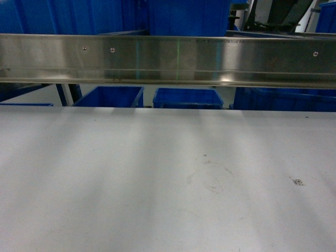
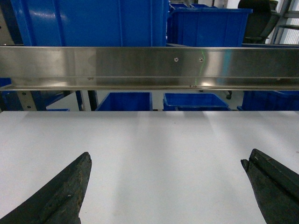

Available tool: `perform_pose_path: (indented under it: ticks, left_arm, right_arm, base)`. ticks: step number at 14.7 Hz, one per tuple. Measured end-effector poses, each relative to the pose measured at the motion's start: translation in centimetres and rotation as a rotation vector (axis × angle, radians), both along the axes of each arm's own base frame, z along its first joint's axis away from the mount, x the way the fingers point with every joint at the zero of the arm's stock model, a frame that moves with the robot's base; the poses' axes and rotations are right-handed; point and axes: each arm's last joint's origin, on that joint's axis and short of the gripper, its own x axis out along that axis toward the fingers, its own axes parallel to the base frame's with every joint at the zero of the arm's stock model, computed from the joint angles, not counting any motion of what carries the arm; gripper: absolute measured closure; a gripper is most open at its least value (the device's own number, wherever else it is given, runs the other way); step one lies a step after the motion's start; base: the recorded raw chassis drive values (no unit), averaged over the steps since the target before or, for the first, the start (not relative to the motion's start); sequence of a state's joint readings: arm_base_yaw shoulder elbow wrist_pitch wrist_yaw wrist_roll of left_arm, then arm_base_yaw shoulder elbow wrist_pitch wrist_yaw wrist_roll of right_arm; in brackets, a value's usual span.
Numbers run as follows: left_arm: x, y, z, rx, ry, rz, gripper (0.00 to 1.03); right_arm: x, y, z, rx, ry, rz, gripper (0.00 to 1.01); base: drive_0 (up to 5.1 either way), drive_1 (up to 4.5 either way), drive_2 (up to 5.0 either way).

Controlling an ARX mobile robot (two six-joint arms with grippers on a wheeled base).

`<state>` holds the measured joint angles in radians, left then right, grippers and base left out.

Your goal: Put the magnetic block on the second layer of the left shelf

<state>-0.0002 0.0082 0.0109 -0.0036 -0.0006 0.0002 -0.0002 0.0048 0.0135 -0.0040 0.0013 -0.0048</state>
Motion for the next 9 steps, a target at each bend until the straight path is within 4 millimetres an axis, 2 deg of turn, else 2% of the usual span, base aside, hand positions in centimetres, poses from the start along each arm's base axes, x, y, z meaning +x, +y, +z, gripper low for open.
perform_pose_path:
  ticks: [9]
  left_arm:
    - [0.00, 0.00, 0.00, 0.000, 0.000, 0.000, 0.05]
  right_arm:
    - [0.00, 0.00, 0.00, 0.000, 0.000, 0.000, 0.03]
  base:
    - [0.0, 0.00, 0.0]
